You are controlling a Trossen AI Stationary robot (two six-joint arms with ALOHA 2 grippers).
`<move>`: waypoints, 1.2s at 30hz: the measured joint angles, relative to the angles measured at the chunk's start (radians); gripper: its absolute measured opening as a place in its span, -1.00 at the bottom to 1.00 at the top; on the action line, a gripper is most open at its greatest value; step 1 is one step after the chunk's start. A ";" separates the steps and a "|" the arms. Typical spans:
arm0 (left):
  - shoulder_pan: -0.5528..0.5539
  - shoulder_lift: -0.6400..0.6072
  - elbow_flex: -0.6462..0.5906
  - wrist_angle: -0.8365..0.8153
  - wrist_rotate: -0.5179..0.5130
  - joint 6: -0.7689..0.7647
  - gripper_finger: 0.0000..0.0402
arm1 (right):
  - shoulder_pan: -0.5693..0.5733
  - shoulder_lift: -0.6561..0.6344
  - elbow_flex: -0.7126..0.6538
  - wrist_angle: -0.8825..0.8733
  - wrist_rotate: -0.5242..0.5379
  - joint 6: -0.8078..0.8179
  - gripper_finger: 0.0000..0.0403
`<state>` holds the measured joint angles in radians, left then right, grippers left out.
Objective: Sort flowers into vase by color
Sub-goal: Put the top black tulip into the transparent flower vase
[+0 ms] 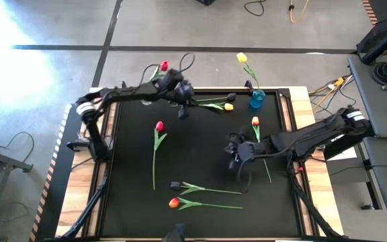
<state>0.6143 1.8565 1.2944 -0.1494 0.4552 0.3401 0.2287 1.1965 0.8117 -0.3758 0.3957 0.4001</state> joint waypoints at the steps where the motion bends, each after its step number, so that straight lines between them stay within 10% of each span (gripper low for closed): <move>1: 0.009 0.031 0.048 -0.044 0.000 0.014 -0.90 | 0.000 -0.015 -0.012 0.000 0.004 0.000 -0.96; 27: 0.051 0.654 1.062 -0.867 -0.101 0.299 -0.58 | 0.000 -0.060 -0.036 -0.001 0.050 -0.047 -0.95; 36: 0.064 0.647 0.975 -0.819 -0.162 0.333 -0.58 | 0.000 -0.059 -0.036 0.005 0.050 -0.045 -0.95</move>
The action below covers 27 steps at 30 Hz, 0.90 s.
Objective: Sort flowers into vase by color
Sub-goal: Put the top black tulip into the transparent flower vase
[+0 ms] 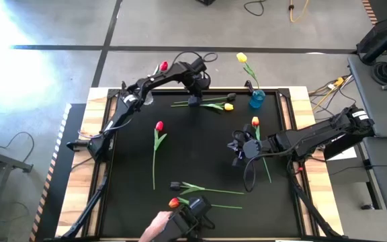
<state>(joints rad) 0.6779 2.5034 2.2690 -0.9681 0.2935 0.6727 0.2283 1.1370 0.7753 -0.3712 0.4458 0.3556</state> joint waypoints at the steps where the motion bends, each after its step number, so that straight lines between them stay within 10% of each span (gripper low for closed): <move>1: 0.002 0.000 -0.001 0.002 0.000 -0.001 -0.58 | 0.000 0.000 0.000 0.002 0.000 0.000 -0.95; 27: 0.007 0.058 -0.005 0.002 -0.048 -0.007 -0.72 | 0.000 0.000 0.000 0.022 0.000 0.000 -0.95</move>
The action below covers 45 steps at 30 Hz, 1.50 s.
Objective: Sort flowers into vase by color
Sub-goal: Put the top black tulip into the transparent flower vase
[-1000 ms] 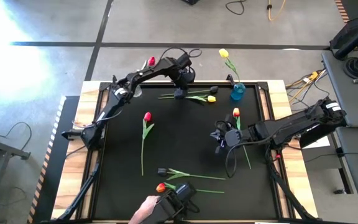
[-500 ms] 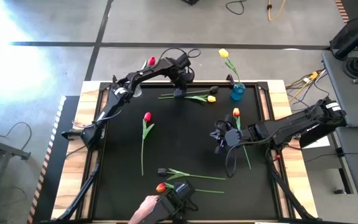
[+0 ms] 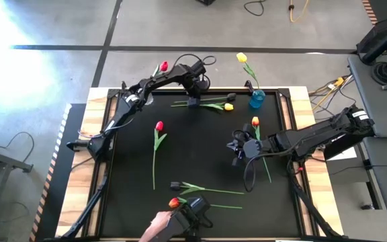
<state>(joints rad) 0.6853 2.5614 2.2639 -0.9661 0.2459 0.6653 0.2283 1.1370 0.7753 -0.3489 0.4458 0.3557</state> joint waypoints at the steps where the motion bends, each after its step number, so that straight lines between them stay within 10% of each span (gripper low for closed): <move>1: 0.000 0.000 0.000 -0.005 0.001 0.003 -0.78 | 0.000 0.000 0.000 0.000 0.000 0.000 -0.95; 23: 0.061 -0.065 0.060 0.000 0.135 -0.109 -1.00 | 0.005 0.000 0.000 0.000 0.000 -0.008 -0.95; 45: 0.162 -0.174 0.062 0.520 0.261 -0.368 -1.00 | 0.005 0.000 0.000 0.002 0.000 -0.016 -0.95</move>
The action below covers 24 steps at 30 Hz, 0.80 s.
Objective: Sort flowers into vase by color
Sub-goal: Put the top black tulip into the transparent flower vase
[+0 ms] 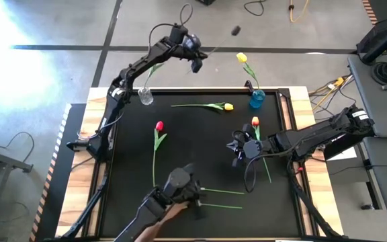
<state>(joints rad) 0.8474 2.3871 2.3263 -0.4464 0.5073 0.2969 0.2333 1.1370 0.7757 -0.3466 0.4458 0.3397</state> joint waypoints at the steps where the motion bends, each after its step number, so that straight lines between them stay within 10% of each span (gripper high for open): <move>1: 0.000 0.000 0.005 0.009 0.008 -0.009 -1.00 | 0.000 0.000 0.000 0.000 0.000 0.000 -0.95; 24: 0.009 -0.277 0.009 0.085 0.090 0.010 -1.00 | 0.000 0.000 -0.005 0.014 0.001 -0.003 -0.95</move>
<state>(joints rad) 0.8568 2.1098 2.3350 -0.3610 0.5971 0.3074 0.2333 1.1374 0.7706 -0.3324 0.4466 0.3363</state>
